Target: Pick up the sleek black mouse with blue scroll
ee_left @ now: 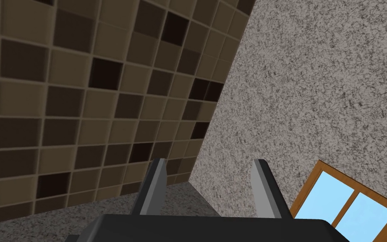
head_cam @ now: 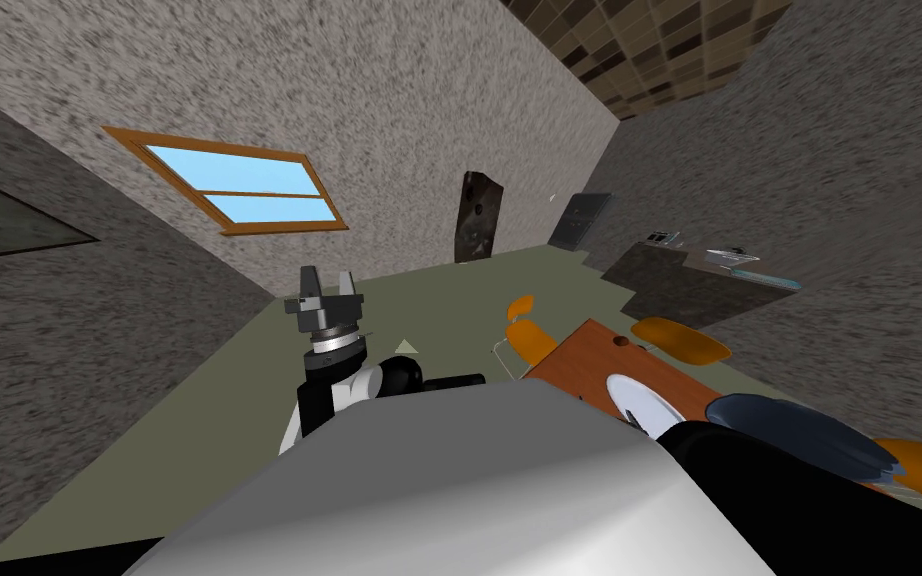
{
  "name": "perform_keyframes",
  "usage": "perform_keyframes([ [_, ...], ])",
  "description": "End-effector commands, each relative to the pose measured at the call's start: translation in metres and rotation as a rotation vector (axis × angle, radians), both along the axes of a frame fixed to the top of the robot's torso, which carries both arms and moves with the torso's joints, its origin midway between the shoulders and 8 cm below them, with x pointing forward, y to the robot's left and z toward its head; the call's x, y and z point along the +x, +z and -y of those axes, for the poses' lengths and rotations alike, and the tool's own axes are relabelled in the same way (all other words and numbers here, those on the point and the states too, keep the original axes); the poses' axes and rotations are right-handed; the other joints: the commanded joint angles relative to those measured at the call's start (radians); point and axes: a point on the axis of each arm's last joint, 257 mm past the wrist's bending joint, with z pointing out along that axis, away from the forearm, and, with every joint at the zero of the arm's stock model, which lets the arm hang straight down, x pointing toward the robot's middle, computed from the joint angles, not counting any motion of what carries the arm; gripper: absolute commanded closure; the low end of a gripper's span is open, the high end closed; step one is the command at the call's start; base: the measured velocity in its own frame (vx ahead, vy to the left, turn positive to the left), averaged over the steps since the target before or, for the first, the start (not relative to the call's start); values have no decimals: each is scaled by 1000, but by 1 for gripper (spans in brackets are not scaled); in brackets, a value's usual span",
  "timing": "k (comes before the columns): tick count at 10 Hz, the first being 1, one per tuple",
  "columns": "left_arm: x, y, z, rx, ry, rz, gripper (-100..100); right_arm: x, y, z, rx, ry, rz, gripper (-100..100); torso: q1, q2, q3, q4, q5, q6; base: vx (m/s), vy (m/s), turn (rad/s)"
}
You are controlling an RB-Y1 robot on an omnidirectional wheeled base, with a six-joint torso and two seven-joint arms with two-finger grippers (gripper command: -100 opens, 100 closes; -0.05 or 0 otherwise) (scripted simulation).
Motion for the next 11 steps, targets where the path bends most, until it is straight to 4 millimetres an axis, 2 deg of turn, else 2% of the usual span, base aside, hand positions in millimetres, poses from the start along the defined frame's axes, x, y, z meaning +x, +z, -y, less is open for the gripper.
perform_keyframes([
  [1, 0, 0, 0, 0, 0, 0, 0, -17, -17, 0, 90, -63, 11, -100, 0, 0, 0, 0, 0, 0, 119, -29, -47],
  [2, 0, 0, 0, 0, 0, 0, 0, -17, -17, 0, 90, -63, 11, -100, 0, -1, 0, 0, 0, 0, 105, -10, -58],
  [3, 0, 0, 0, 0, 0, 0, 0, -32, -32, 1, 163, -119, 21, -100, 0, 0, 0, 0, 0, 0, 98, -17, -58],
  [4, 0, 0, 0, 0, 0, 0, 0, -32, -32, 1, 165, -121, 23, -100, 0, 0, 0, 0, 0, 0, 102, -32, -37],
  [5, 0, 0, 0, 0, 0, 0, 0, -47, -47, 0, 231, -172, 28, -100, -1, 0, 0, 0, 0, 0, 112, -26, -46],
  [6, 0, 0, 0, 0, 0, 0, 0, -47, -47, 0, 239, -179, 38, -100, -1, -1, 0, 0, 0, 0, 115, -19, -41],
  [7, 0, 0, 0, 0, 0, 0, 0, -61, -61, -2, 306, -233, 48, -100, -1, -1, 0, 0, 0, 0, 108, -12, -67],
  [8, 0, 0, 0, 0, 0, 0, 0, -61, -61, -2, 310, -237, 53, -100, 0, -1, 0, 0, 0, 0, 103, -6, -83],
  [10, 0, 0, 0, 0, 0, 0, 0, -88, -87, -8, 433, -341, 70, -100, 1, 0, 0, 0, 0, 0, 115, -3, -75],
  [11, 0, 0, 0, 0, 0, 0, 0, -88, -87, -8, 443, -351, 83, -100, 1, -1, -1, 0, 0, 0, 102, -14, -43],
])
